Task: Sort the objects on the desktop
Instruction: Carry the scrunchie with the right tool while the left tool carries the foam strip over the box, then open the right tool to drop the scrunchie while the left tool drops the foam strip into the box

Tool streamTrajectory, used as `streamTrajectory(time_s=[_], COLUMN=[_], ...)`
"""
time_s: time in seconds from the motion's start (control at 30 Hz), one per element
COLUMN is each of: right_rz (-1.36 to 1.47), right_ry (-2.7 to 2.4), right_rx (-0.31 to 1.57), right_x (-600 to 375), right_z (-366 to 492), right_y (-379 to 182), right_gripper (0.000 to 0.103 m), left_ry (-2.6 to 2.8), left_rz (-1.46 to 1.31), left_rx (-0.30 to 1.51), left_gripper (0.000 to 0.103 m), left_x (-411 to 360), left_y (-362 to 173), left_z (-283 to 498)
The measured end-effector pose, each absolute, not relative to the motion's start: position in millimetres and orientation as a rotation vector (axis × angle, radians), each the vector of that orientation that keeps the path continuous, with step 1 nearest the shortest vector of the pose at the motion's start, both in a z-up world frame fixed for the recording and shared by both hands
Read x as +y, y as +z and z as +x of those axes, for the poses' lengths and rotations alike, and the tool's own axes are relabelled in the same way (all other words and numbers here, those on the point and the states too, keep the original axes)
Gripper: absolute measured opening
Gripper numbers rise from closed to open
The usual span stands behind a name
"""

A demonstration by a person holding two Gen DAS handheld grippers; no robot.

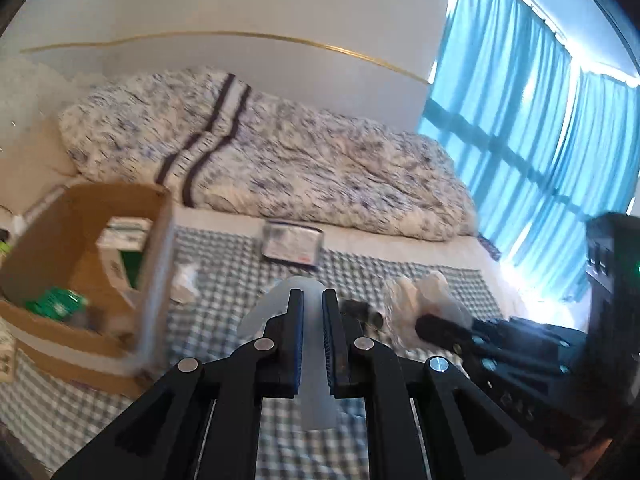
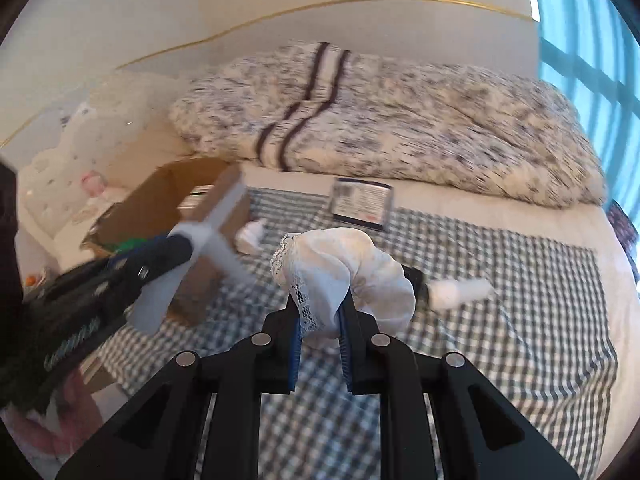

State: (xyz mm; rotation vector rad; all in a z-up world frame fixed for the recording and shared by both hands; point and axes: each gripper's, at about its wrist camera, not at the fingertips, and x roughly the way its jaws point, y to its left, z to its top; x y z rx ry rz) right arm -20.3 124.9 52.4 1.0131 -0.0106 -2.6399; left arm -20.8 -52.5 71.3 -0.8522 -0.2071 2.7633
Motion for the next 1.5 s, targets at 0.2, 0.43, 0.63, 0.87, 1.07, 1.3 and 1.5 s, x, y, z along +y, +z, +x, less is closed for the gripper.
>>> streamTrajectory(time_s=[0.2, 0.43, 0.63, 0.87, 1.07, 1.3, 1.5], right_rz=[0.945, 0.870, 0.844, 0.920, 1.004, 0.975, 0.959], right_ry=[-2.560, -2.467, -2.386, -2.288, -2.256, -2.329, -2.359], right_rx=[0.032, 0.067, 0.091, 0.129, 0.148, 0.226, 0.143], right_x=[75.4, 14.2, -39.8, -100.6, -118.3, -118.7, -91.9], right_z=[-27.1, -45.7, -66.3, -96.3, -118.0, -122.2, -125.5], right_y=[68.6, 86.4, 89.6, 58.8, 25.8, 19.3, 25.9], right_gripper=[0.015, 0.015, 0.015, 0.015, 0.015, 0.089, 0.089], left_ry=[2.867, 2.974, 3.040, 3.043, 3.011, 3.073, 3.087], left_rz=[-0.837, -0.870, -0.897, -0.974, -1.035, -1.131, -1.092], left_rx=[-0.195, -0.176, -0.183, -0.235, -0.262, -0.204, -0.219], left_gripper=[0.009, 0.009, 0.009, 0.009, 0.009, 0.090, 0.092], left_x=[-102.9, -164.7, -212.1, -246.1, -255.9, -252.9, -248.4], left_y=[95.8, 115.9, 117.1, 90.0, 69.0, 53.0, 60.3], left_z=[-30.3, -45.2, -58.0, -75.2, -88.9, -99.7, -91.1])
